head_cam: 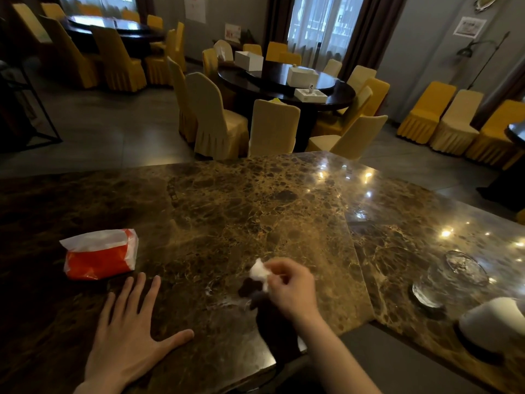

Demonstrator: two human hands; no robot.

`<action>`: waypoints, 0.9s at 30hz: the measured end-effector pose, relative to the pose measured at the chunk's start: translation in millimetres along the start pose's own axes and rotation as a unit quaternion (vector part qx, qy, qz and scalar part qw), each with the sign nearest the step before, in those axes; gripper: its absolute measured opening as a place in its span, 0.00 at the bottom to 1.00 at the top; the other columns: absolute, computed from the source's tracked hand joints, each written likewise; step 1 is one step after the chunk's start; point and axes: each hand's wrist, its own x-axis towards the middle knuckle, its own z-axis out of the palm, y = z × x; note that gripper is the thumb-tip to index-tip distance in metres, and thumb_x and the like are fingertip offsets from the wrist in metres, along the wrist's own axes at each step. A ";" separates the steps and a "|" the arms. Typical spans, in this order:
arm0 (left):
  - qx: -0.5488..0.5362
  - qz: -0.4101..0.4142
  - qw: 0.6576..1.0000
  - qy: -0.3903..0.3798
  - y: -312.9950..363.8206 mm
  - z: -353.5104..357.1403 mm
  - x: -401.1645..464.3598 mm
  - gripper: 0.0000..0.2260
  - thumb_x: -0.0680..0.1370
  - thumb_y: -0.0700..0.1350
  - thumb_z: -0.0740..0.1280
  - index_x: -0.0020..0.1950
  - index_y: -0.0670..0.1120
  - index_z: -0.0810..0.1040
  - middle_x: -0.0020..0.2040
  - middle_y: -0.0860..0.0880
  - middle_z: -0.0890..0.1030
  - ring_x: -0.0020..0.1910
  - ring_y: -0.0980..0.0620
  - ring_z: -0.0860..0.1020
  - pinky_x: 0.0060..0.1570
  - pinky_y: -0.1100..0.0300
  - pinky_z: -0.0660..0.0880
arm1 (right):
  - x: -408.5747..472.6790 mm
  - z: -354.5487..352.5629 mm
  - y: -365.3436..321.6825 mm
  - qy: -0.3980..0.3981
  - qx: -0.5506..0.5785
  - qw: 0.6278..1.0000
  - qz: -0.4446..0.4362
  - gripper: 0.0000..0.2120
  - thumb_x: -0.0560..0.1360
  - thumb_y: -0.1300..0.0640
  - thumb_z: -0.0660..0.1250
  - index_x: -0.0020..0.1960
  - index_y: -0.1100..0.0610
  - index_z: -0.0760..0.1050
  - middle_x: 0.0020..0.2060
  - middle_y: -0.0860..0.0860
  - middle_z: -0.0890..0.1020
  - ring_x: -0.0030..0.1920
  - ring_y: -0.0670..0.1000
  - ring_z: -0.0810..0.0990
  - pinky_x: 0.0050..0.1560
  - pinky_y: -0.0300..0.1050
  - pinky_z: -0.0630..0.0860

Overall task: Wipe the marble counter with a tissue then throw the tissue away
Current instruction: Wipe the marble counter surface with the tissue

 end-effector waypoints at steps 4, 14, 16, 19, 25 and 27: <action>-0.010 0.004 1.000 0.011 -0.6 1.1 -1.0 0.62 0.57 0.90 0.41 0.80 0.56 0.30 0.83 0.51 0.34 0.82 0.52 0.33 0.82 0.45 0.36 | 30.9 -37.0 18.8 0.123 0.082 0.976 0.159 0.08 0.74 0.65 0.75 0.42 0.52 0.84 0.42 0.52 0.86 0.43 0.52 0.84 0.44 0.50 0.83; -0.004 0.003 1.000 0.008 0.9 -0.8 -1.4 0.61 0.56 0.90 0.39 0.80 0.57 0.29 0.82 0.52 0.30 0.80 0.52 0.29 0.82 0.46 0.34 | 19.2 -45.9 50.4 0.121 -0.350 0.927 -0.055 0.06 0.77 0.59 0.72 0.44 0.52 0.87 0.43 0.49 0.79 0.44 0.51 0.73 0.41 0.50 0.77; -0.005 0.004 1.000 0.010 0.9 -0.9 -1.6 0.61 0.56 0.90 0.39 0.80 0.57 0.29 0.82 0.52 0.30 0.80 0.52 0.29 0.82 0.47 0.34 | 17.2 -42.4 51.7 0.085 -0.364 0.925 -0.073 0.09 0.80 0.59 0.68 0.43 0.56 0.84 0.45 0.51 0.74 0.45 0.52 0.73 0.40 0.52 0.79; -0.003 0.005 1.000 0.011 0.0 0.3 -1.6 0.61 0.57 0.90 0.39 0.80 0.57 0.29 0.82 0.52 0.31 0.80 0.52 0.29 0.82 0.47 0.34 | 14.5 -35.9 50.3 0.048 -0.396 0.914 -0.077 0.07 0.81 0.59 0.63 0.48 0.57 0.79 0.48 0.51 0.71 0.48 0.53 0.72 0.43 0.52 0.80; -0.003 0.006 1.000 0.016 -1.9 3.1 -1.5 0.59 0.59 0.90 0.41 0.80 0.58 0.30 0.83 0.53 0.31 0.80 0.53 0.29 0.82 0.47 0.34 | 9.6 -8.6 27.4 0.006 -0.371 0.926 -0.066 0.20 0.77 0.66 0.66 0.66 0.53 0.77 0.56 0.52 0.75 0.55 0.54 0.73 0.50 0.50 0.78; -0.003 0.008 1.000 0.016 -1.4 3.1 -1.9 0.59 0.59 0.90 0.42 0.80 0.58 0.30 0.83 0.53 0.32 0.80 0.53 0.29 0.82 0.46 0.35 | 1.0 10.6 18.4 -0.019 -0.369 0.923 -0.106 0.22 0.77 0.65 0.67 0.69 0.53 0.73 0.57 0.52 0.75 0.54 0.54 0.74 0.49 0.48 0.77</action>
